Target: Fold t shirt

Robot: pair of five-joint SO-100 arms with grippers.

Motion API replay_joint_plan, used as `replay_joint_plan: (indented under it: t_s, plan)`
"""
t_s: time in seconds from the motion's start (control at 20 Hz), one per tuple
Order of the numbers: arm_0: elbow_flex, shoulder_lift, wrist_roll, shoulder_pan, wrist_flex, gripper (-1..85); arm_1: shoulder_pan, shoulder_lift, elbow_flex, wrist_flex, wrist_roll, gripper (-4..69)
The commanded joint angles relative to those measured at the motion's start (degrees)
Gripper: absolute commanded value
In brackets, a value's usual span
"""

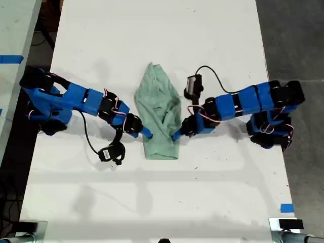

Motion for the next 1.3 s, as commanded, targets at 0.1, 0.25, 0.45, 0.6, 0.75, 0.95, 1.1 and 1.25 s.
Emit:
replay_joint_plan:
  t_s: [0.1,0.25,0.45,0.6,0.75,0.95,1.1,1.25]
  plan:
    - [-5.0,-6.2,-3.7,3.8,-6.2,23.7,-2.4,-10.3,-9.0,-4.4,0.1,27.4]
    - [-10.4,-13.3,-3.4,4.7,-8.3,17.8,-3.3,-16.3,-12.0,-6.1,0.8,14.3]
    - [-21.8,-22.7,-3.2,7.7,-5.1,-0.2,-6.0,-20.3,-13.4,-6.2,3.4,-1.2]
    - [-29.4,-23.3,-5.0,12.7,1.3,-0.2,-11.1,-20.5,-22.4,0.4,4.8,-1.2]
    - [-35.9,-16.9,-7.1,14.7,8.5,-0.2,-13.1,-20.1,-41.5,9.2,0.2,-1.2]
    - [-34.5,-3.2,-4.5,3.3,15.6,-0.2,-2.0,-4.4,-33.9,5.4,-6.8,-1.2]
    - [-33.7,2.9,0.0,-10.1,19.4,-0.2,10.8,1.9,-31.7,6.7,-11.8,-1.2]
    - [-31.6,4.1,2.9,-23.1,23.0,1.2,22.5,1.2,-28.7,7.2,-16.0,11.3]
